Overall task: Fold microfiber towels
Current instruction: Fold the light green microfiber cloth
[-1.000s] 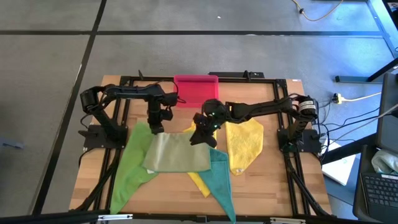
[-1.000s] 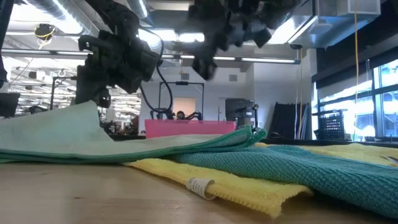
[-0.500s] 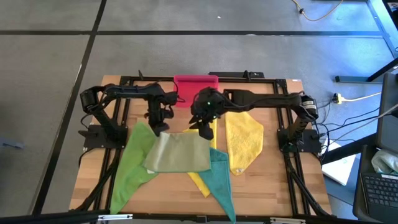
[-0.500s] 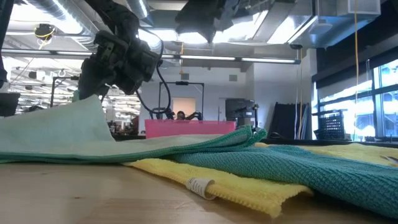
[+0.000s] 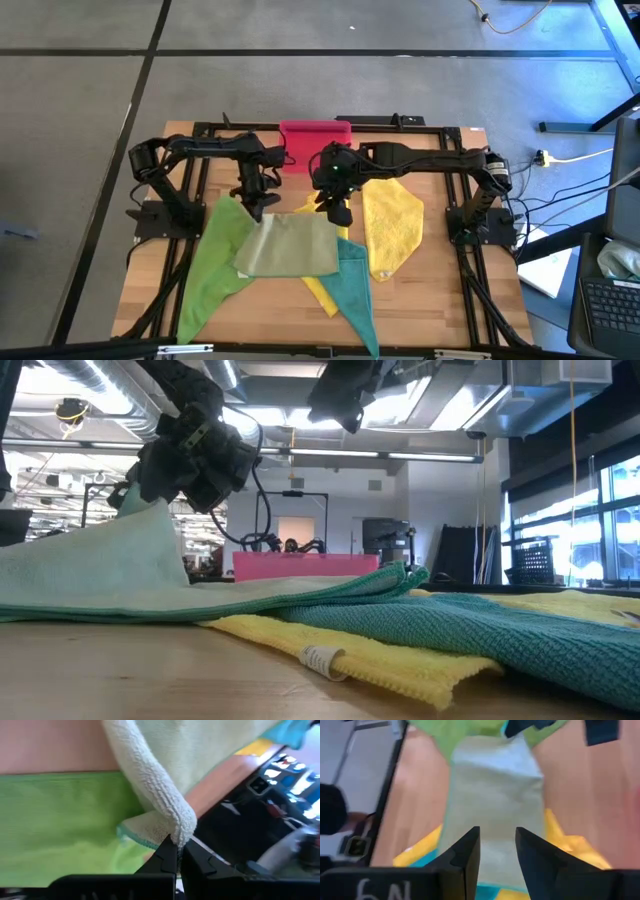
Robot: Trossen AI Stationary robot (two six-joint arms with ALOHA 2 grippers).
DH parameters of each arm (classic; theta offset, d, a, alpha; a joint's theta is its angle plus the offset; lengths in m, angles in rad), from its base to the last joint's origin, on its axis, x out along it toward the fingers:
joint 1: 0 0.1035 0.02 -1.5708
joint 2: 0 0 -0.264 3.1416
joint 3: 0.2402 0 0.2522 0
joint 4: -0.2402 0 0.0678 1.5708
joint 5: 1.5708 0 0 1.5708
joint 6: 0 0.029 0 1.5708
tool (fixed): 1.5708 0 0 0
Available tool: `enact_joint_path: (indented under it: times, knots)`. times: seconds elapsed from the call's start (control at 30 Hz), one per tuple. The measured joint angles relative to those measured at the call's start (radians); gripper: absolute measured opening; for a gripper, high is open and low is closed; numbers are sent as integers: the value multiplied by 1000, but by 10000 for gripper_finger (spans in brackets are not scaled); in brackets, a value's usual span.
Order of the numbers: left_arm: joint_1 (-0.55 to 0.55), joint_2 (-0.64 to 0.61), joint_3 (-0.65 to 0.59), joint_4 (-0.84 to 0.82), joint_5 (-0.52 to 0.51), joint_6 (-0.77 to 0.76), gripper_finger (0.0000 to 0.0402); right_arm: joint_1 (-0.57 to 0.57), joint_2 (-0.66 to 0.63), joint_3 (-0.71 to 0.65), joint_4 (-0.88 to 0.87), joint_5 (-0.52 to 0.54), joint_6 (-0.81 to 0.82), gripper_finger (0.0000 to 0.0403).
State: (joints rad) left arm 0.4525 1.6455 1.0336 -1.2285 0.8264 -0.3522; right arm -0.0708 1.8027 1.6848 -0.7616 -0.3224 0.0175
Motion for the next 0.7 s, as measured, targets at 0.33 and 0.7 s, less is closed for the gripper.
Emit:
enact_joint_path:
  times: [0.33, 0.7]
  knots:
    - [-51, 0, 68, 221, 56, -274, 1, 0, 0, -3, -190, -105, -108, 126]
    - [-77, 0, 92, 386, 13, -479, 1, -4, -68, -5, -316, -125, -187, 126]
